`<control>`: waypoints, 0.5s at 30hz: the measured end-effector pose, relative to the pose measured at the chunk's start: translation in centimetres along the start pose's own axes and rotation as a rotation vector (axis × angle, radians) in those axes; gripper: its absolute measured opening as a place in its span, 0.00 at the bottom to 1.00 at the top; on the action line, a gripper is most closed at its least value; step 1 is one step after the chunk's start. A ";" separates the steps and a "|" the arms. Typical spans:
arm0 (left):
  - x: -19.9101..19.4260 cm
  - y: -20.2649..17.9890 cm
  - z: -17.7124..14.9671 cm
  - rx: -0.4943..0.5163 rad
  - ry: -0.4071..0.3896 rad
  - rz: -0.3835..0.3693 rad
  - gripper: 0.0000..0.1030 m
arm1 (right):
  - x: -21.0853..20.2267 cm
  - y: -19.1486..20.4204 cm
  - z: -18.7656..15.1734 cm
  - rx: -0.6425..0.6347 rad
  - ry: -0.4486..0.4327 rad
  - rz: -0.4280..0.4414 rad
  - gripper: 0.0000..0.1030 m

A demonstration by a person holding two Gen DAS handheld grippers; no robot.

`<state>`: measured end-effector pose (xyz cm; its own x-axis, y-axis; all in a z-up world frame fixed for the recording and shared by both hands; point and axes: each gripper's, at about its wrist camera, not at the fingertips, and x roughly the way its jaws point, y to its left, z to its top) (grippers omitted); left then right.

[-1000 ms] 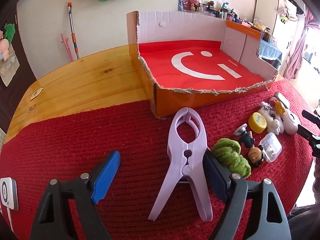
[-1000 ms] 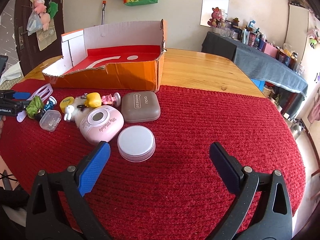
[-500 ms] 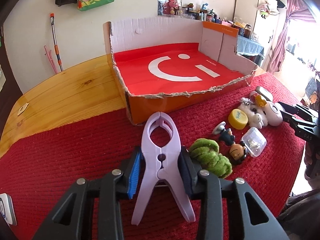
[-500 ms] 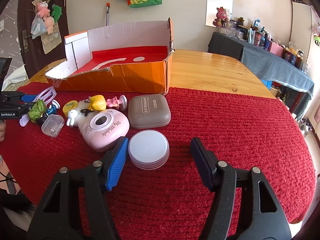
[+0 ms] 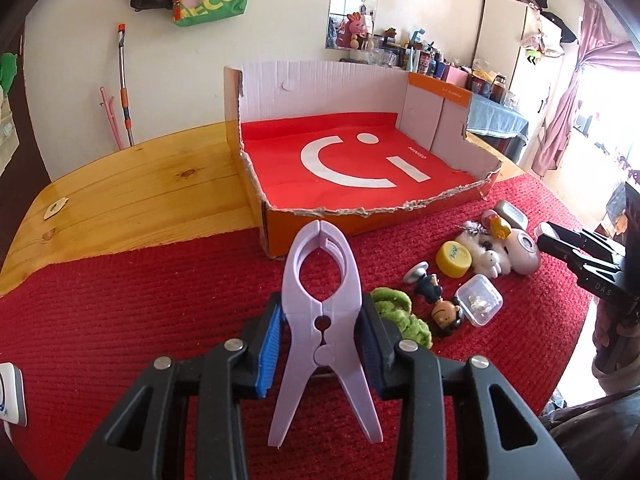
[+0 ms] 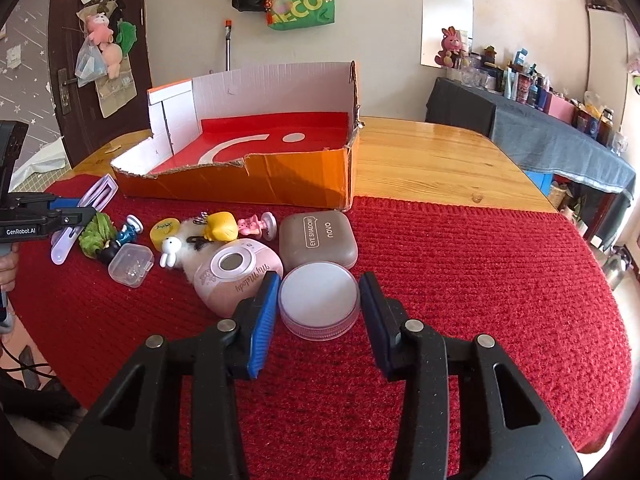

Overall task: Organize objects
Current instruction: 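Carry the clip with the left tool into the box while the right tool places the container there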

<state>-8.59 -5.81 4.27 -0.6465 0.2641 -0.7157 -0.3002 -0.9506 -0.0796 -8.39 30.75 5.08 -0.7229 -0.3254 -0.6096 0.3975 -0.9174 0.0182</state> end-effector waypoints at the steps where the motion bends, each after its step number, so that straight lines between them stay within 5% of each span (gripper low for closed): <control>1: -0.2 0.0 0.0 -0.001 -0.005 0.002 0.37 | -0.1 0.0 0.1 -0.001 -0.001 -0.002 0.38; 15: -3.9 -0.9 3.0 0.019 -0.101 0.004 0.37 | -1.5 1.1 3.0 -0.037 -0.067 0.008 0.38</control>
<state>-7.94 -5.52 9.19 -0.7151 0.2761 -0.6422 -0.3101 -0.9487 -0.0625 -8.53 29.58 8.39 -0.7550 -0.3488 -0.5552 0.4235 -0.9059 -0.0069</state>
